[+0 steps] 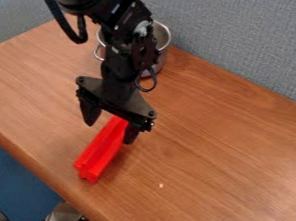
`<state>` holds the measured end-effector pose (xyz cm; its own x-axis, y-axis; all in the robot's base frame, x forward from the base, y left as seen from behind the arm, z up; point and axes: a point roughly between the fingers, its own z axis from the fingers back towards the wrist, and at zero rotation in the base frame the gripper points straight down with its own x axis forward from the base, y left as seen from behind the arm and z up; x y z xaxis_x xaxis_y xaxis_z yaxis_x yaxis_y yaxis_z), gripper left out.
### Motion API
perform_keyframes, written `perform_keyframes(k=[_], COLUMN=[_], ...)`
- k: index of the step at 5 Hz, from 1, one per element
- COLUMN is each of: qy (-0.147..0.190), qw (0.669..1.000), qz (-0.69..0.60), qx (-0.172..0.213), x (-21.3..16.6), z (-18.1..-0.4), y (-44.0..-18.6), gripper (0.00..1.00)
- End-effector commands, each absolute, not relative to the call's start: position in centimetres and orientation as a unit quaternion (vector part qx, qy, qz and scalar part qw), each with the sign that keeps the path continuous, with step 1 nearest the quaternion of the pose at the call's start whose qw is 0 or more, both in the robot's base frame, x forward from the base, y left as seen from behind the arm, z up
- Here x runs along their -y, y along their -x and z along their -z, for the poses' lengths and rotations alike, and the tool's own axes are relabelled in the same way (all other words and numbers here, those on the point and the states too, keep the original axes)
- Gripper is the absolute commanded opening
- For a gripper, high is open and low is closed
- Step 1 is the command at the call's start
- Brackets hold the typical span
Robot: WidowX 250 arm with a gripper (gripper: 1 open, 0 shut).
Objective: Put the red object in the metal pot
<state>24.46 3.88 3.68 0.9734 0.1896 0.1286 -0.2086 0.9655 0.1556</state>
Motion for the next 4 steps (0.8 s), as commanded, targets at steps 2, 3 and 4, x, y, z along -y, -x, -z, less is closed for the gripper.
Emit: perform_keyframes(k=[2, 3, 4], qy=[-0.087, -0.086, -0.086], qw=[0.987, 0.987, 0.986], qz=[-0.114, -0.116, -0.117], qx=[0.076, 0.077, 0.076], x=[-4.66, -4.62, -4.53], z=[-4.54, -4.59, -4.66], y=[-25.01, -24.93, -24.83], gripper=[1.00, 1.00, 1.00])
